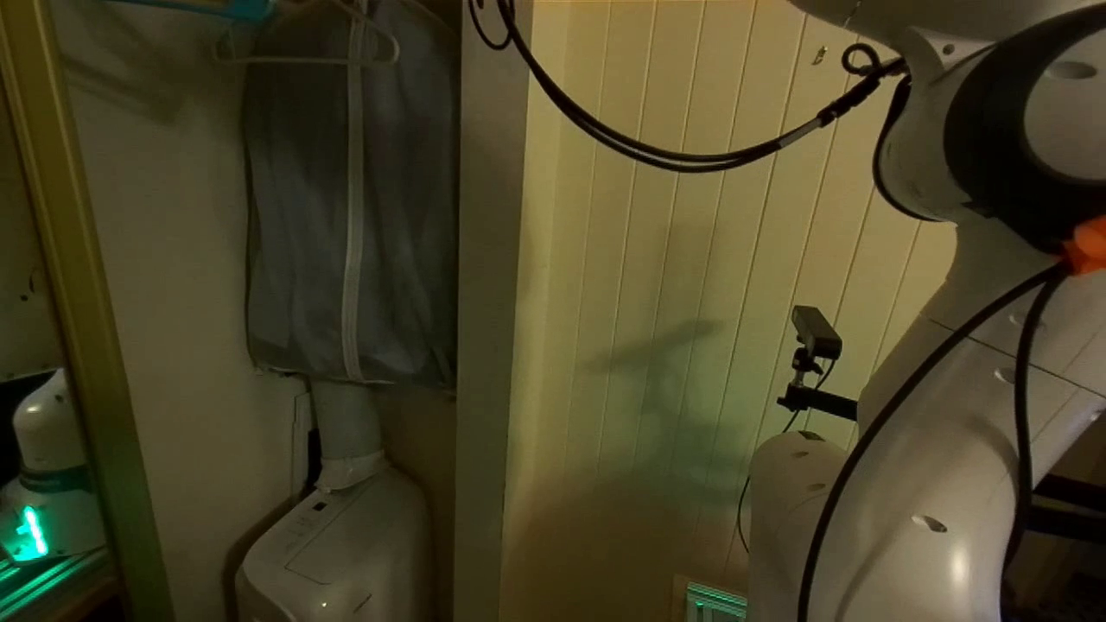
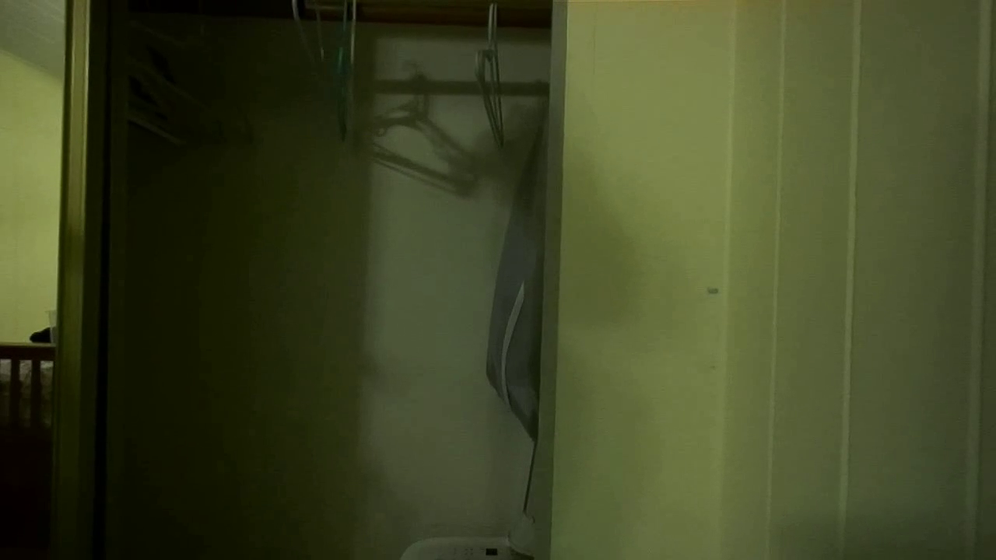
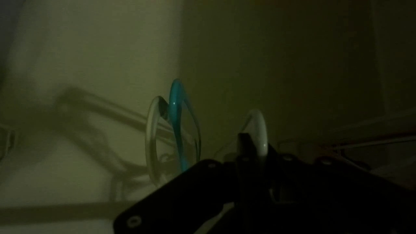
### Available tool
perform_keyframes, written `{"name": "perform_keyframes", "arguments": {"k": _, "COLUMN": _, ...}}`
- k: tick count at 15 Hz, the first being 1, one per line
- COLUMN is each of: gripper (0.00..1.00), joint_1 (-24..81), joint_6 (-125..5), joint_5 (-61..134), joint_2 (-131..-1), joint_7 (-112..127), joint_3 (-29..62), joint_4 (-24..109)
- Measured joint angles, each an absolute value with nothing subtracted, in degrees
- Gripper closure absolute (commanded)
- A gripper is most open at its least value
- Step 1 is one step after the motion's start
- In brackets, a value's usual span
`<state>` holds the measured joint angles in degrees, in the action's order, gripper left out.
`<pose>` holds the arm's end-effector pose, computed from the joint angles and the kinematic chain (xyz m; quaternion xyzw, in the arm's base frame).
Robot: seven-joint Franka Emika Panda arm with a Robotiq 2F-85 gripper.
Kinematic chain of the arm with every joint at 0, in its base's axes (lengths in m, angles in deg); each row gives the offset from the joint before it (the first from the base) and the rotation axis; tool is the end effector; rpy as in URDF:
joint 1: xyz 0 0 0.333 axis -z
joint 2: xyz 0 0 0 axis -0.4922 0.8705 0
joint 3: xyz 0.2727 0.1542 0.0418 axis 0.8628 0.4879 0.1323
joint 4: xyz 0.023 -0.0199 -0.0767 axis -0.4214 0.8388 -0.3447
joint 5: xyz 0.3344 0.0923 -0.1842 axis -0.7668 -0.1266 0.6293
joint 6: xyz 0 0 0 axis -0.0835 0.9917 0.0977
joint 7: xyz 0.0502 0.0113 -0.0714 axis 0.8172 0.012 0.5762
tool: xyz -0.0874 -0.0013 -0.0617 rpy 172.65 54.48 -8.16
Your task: Rearrange the hangers
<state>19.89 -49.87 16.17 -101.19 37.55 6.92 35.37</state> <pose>0.4359 -0.0550 0.9005 -0.8517 -0.1342 -0.5029 0.0603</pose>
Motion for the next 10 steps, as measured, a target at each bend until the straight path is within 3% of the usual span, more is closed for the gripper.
{"name": "perform_keyframes", "arguments": {"k": 10, "gripper": 0.94, "joint_1": 23.5, "joint_6": -48.3, "joint_5": 12.1, "joint_2": -89.8, "joint_7": 35.5, "joint_3": 7.6, "joint_4": 25.9}}
